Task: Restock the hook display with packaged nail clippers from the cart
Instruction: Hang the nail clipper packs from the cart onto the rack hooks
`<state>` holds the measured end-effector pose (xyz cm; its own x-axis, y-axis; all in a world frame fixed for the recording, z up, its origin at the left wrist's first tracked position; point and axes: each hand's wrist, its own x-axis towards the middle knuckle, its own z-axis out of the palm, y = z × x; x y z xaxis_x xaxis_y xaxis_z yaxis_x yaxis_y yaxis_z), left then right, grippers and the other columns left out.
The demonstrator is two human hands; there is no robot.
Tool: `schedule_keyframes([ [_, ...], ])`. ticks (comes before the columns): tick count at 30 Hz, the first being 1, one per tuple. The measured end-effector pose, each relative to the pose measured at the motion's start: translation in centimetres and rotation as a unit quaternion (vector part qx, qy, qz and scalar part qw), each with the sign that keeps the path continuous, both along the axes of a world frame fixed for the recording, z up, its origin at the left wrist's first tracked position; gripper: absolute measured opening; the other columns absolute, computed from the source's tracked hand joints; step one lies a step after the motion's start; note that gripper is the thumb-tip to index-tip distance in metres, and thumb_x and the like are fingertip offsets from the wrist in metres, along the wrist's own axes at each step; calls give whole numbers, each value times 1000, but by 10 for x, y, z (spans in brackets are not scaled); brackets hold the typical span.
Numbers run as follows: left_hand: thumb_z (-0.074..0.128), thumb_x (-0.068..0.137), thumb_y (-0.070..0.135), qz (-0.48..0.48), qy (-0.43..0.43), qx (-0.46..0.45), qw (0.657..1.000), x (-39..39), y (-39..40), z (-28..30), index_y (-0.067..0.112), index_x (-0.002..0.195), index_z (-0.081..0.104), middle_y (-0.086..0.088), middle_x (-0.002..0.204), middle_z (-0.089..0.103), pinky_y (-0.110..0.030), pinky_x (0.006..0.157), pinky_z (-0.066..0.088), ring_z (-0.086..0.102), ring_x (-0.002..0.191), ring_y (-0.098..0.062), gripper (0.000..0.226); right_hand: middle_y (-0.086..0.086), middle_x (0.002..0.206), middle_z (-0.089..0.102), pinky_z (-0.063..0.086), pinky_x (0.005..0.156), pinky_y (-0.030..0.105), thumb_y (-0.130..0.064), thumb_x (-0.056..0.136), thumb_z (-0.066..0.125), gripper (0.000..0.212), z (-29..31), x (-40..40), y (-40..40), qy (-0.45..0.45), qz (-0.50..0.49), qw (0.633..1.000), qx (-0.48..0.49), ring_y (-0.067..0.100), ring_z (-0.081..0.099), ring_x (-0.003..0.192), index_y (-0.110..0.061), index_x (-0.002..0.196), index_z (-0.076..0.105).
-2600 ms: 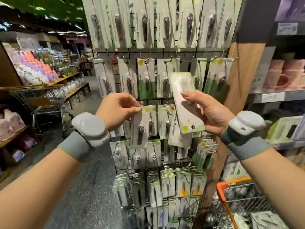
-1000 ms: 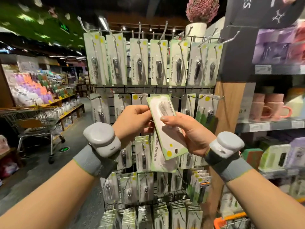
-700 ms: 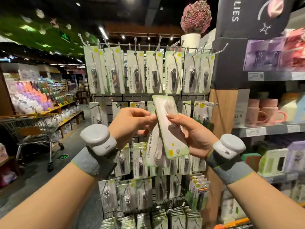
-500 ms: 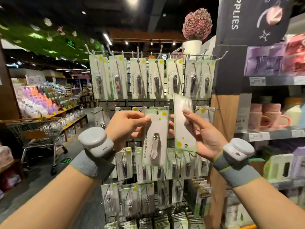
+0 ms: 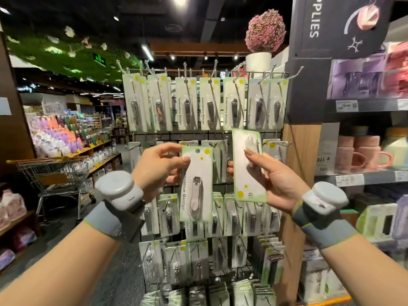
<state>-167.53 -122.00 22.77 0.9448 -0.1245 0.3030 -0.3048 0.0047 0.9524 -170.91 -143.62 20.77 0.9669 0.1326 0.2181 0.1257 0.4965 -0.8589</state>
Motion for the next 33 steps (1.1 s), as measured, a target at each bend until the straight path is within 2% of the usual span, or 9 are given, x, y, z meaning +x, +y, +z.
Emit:
schedule_keyframes([
  [3,60,87,-3,21,-4,13,1000,-3,7,-4,7,92,55,-14,81,61,-14,38,40,49,51,-13,12,15,89,66,59,68,30,-14,76,66,10,-3,-1,5,8,-26,1000,-15,21,69,77,-10,85,65],
  [7,61,87,-1,60,-45,69,995,-4,11,-16,15,78,51,-5,67,58,-19,48,44,52,47,-5,20,-7,60,65,54,60,12,-5,83,62,10,-10,-4,16,5,-51,998,-43,2,59,59,-11,76,66],
  [11,63,85,-2,50,-82,120,988,-13,16,-28,15,104,64,-14,81,58,-19,50,48,56,68,-18,26,-9,58,63,52,60,12,-6,83,62,5,-23,-7,26,5,-25,996,-90,0,59,53,-11,82,61],
  [14,65,83,-2,54,-86,132,986,-22,18,-43,16,93,67,-10,72,65,-21,49,46,59,63,-17,20,-8,60,62,52,58,14,-11,75,68,16,-38,-9,34,11,9,992,-124,1,59,54,-10,88,59],
  [19,68,82,3,72,-78,181,978,-27,27,-65,12,75,57,-6,63,57,-22,49,49,54,49,-5,16,-6,62,64,52,54,14,-6,84,63,5,-56,-14,51,19,15,991,-129,3,59,53,-11,86,62],
  [22,69,81,5,60,-72,197,976,-28,43,-79,10,72,58,-11,69,59,-35,64,50,52,61,-17,16,-7,66,65,50,51,15,-6,83,64,11,-69,-18,62,18,0,992,-129,2,59,56,-13,92,62],
  [25,68,82,5,38,-69,206,975,-26,62,-92,10,80,64,-14,71,58,-33,65,47,49,67,-21,7,-1,81,68,49,50,17,-1,78,67,31,-80,-22,77,26,-11,993,-115,3,64,60,-6,107,58],
  [31,70,81,1,9,-67,281,957,-14,85,-125,14,80,67,2,61,60,-14,47,43,49,44,0,13,5,63,68,50,50,20,12,80,59,23,-106,-30,108,78,-67,990,-94,10,65,57,-10,82,53],
  [33,71,81,4,7,-73,315,946,-8,89,-136,22,73,63,6,63,61,-19,53,47,51,47,1,21,6,62,66,49,49,22,13,80,58,24,-114,-31,113,98,-90,987,-90,13,62,57,-10,78,53],
])
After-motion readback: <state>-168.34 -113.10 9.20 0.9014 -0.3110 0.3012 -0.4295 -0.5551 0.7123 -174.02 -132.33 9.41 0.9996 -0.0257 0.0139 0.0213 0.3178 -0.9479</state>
